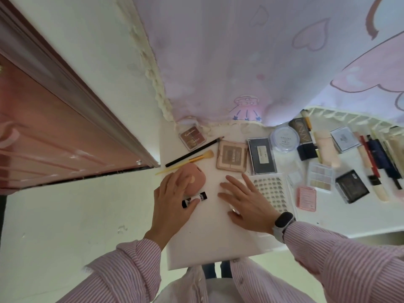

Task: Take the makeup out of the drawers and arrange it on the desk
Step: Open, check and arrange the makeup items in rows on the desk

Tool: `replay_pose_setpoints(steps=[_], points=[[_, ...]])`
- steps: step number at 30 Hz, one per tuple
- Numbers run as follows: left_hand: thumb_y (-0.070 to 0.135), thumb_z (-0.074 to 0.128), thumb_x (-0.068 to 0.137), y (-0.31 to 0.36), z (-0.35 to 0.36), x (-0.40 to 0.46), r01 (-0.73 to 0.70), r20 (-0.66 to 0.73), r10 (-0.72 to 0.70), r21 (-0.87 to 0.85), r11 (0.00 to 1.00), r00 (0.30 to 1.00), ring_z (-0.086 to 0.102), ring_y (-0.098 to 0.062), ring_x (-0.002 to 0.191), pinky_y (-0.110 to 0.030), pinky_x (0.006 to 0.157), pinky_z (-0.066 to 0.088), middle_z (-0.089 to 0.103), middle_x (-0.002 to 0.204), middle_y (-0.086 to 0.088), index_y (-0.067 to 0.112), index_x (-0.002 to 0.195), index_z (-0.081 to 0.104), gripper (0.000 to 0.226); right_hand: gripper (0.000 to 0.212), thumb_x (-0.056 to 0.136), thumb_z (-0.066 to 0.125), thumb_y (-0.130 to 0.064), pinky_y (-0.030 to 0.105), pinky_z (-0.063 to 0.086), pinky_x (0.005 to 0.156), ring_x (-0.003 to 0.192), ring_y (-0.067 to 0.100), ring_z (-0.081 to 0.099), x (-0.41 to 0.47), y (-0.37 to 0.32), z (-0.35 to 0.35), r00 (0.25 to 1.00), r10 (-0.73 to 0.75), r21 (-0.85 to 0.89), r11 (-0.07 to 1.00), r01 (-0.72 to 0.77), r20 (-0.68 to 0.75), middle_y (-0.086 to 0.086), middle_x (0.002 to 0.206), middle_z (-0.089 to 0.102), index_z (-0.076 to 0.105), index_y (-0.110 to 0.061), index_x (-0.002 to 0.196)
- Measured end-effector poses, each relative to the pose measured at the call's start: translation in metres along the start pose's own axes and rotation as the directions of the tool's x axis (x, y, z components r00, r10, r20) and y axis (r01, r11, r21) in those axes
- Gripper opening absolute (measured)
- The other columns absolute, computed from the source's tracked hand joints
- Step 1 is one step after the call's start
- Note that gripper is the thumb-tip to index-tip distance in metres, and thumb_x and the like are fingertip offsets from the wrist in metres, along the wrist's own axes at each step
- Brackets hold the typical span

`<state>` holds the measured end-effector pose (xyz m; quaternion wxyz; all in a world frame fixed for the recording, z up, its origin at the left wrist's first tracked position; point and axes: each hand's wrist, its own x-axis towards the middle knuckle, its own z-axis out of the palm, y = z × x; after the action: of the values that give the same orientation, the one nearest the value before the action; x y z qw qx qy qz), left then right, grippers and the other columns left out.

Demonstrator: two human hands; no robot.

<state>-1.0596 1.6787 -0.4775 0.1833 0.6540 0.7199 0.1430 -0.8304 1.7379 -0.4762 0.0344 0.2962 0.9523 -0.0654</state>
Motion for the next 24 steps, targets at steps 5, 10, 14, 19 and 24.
replay_pose_setpoints(steps=[5,10,14,19,24], points=[[0.044,0.067,0.070,0.001,-0.001,0.007,-0.004,-0.053,0.001,-0.044,0.999,0.999,0.039,-0.019,0.114,-0.038,0.081,0.041,0.049,0.129,-0.003,0.027,0.107,0.052,0.044,0.043,0.079,0.047,-0.038,0.053,0.015,0.108,0.128,0.025,0.041,0.006,0.002,-0.001,0.991,0.063,0.012,0.998,-0.062,-0.121,0.005,0.123,0.058,0.055,-0.016,0.114],[0.049,0.054,0.071,0.001,-0.004,0.018,0.005,-0.076,-0.007,-0.033,0.999,0.997,0.041,-0.014,0.113,-0.037,0.082,0.040,0.053,0.127,0.000,0.027,0.106,0.051,0.042,0.033,0.081,0.048,-0.034,0.047,0.026,0.104,0.104,0.018,0.047,0.026,-0.014,0.002,0.959,0.076,0.101,0.994,-0.050,-0.275,0.001,0.100,0.062,0.053,-0.018,0.109],[0.050,0.049,0.073,-0.006,-0.007,0.024,-0.039,-0.017,0.039,-0.035,0.999,0.999,0.033,-0.009,0.124,-0.030,0.089,0.026,0.049,0.136,0.005,0.028,0.121,0.046,0.053,0.031,0.080,0.048,-0.032,0.038,0.032,0.090,0.091,0.018,0.050,0.031,-0.024,0.004,0.961,0.039,0.090,0.996,-0.015,-0.273,-0.001,0.099,0.061,0.056,-0.020,0.107],[0.032,0.069,0.077,-0.007,-0.013,0.028,-0.022,0.054,0.026,-0.068,0.997,0.998,0.022,-0.009,0.133,-0.031,0.098,0.021,0.038,0.143,0.010,0.029,0.136,0.037,0.068,0.028,0.080,0.044,-0.034,0.034,0.031,0.081,0.090,0.017,0.049,0.038,-0.031,0.004,0.969,0.057,0.062,0.997,-0.043,-0.239,-0.002,0.101,0.061,0.053,-0.023,0.104],[0.026,0.069,0.078,-0.007,-0.017,0.026,-0.028,0.061,0.033,-0.080,0.996,0.998,0.023,-0.007,0.134,-0.024,0.095,0.015,0.031,0.146,0.012,0.029,0.139,0.032,0.071,0.018,0.085,0.046,-0.026,0.030,0.029,0.071,0.077,0.016,0.051,0.043,-0.033,0.005,0.957,0.046,0.057,0.998,-0.031,-0.286,-0.005,0.082,0.063,0.063,-0.019,0.085]])
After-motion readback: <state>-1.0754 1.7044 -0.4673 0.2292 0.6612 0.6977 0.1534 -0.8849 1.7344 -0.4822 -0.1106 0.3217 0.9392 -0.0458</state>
